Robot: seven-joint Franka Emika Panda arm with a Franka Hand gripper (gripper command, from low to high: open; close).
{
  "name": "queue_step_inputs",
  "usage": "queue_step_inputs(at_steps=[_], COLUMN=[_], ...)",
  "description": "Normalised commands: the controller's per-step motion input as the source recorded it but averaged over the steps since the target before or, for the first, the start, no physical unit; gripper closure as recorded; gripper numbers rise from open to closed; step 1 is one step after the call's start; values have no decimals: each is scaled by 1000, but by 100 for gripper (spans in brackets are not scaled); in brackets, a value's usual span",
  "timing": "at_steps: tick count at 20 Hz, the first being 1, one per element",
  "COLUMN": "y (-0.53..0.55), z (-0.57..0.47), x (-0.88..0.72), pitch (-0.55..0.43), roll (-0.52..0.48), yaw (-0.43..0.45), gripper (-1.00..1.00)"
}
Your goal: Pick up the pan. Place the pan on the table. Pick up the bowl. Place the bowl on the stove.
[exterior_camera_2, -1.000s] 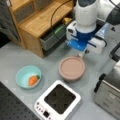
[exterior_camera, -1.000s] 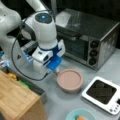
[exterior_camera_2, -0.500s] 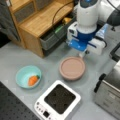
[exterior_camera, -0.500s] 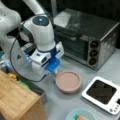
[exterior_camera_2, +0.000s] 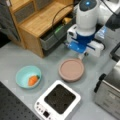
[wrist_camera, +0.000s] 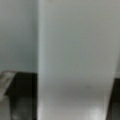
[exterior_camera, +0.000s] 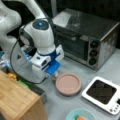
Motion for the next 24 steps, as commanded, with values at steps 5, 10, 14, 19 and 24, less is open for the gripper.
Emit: queue_step_inputs(at_steps=[5,10,14,19,24], y=[-77,-65,-49,-47,-51], z=[-45,-58,-68,-114,-158], x=[-26,-54,-90,-96,-111], pitch=[-84,-98,-100,-119,-147], roll=[-2,-2,-5,-14,-25], yaw=[25,41,51,65,81], gripper=[100,100,100,100,100])
